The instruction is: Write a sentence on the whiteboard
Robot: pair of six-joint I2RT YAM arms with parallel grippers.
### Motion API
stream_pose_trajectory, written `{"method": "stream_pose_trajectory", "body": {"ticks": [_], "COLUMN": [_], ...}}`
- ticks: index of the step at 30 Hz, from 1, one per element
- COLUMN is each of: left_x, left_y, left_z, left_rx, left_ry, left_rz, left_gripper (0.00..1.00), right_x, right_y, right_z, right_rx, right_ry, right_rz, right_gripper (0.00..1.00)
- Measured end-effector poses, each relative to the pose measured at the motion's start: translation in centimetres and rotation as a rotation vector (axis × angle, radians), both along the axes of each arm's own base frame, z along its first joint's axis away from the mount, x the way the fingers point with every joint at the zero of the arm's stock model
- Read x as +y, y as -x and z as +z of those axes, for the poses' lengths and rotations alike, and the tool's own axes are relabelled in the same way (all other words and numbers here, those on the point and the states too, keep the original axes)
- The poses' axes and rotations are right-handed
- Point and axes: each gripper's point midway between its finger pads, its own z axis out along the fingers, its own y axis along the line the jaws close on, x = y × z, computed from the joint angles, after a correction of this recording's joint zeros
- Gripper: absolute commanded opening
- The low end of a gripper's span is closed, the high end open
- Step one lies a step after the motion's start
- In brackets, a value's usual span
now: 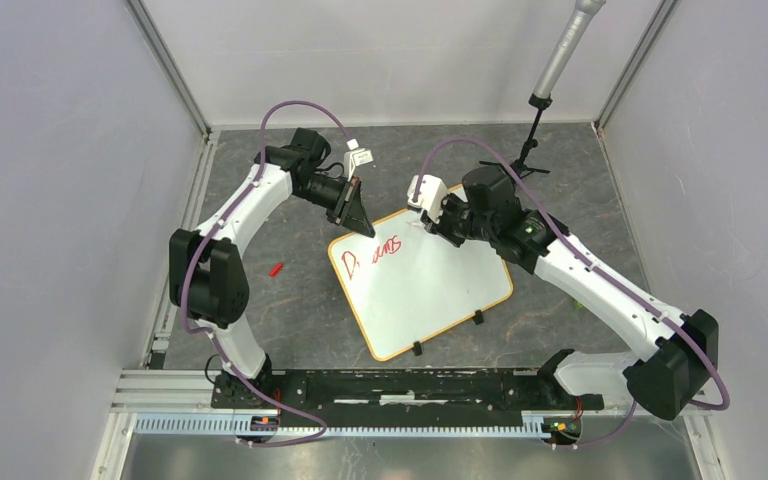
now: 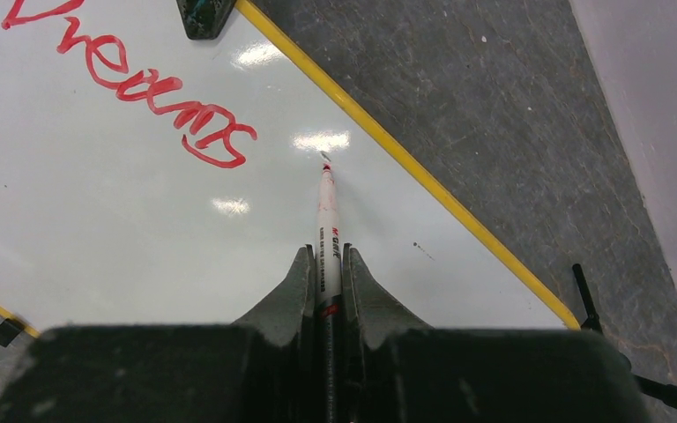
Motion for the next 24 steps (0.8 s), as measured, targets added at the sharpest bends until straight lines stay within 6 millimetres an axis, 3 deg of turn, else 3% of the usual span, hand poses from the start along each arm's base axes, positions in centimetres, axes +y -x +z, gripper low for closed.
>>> {"method": "stream_pose_trajectory", "body": {"ticks": [16,24], "left_x": [0.0,0.0], "left_y": [-0.1,-0.1], "left_z": [-0.1,-0.1], "left_rx": [0.002,0.002], "left_ry": [-0.003,-0.002], "left_rz": [0.001,0.001], "left_gripper": [0.02,0.02], "right_x": [-0.4,-0.9], "right_y": [2.1,2.1], "right_z": [-2.2,-2.4], "right_rx": [0.044,0.039], "right_ry": [0.002,0.02], "right_rz": [0.045,0.039], "right_gripper": [0.0,0.0]}}
